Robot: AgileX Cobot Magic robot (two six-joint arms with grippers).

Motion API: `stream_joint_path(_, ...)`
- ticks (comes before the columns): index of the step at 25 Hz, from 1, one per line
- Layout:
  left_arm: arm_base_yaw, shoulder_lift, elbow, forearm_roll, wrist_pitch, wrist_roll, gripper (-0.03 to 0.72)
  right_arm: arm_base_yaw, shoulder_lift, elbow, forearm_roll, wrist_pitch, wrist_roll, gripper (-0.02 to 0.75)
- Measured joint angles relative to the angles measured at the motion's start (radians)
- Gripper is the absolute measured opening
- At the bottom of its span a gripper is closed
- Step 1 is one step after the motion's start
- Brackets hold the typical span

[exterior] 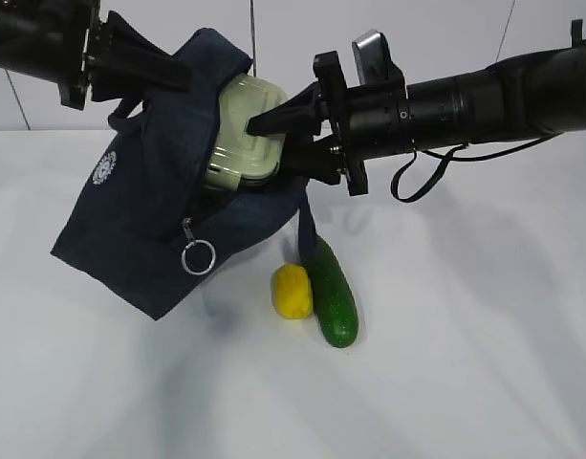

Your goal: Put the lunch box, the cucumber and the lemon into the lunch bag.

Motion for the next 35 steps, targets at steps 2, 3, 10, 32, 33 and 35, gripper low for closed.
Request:
stream_joint_path(2, 0.0, 0.012, 0.0, -0.029, 0.0, 0.008, -0.004, 0.0, 0.0, -0.01, 0.0, -0.002, -0.002, 0.368)
stream_joint_path(3, 0.0, 0.019, 0.0, -0.037, 0.002, 0.012, -0.004, 0.005, 0.0, -0.015, 0.0, -0.005, -0.002, 0.368)
stream_joint_path(10, 0.0, 0.072, 0.0, -0.082, 0.002, 0.014, -0.004, 0.047, 0.0, -0.025, -0.04, -0.122, -0.01, 0.368)
stream_joint_path(32, -0.047, 0.177, -0.007, -0.117, -0.004, 0.129, -0.004, 0.081, 0.129, -0.053, -0.013, -0.064, -0.029, 0.368)
stream_joint_path(33, -0.047, 0.182, -0.007, -0.117, -0.004, 0.133, -0.004, 0.085, 0.139, -0.057, -0.009, -0.064, -0.029, 0.368)
stream_joint_path(35, -0.047, 0.184, -0.007, -0.117, -0.008, 0.135, -0.004, 0.09, 0.161, -0.061, 0.0, -0.06, -0.029, 0.368)
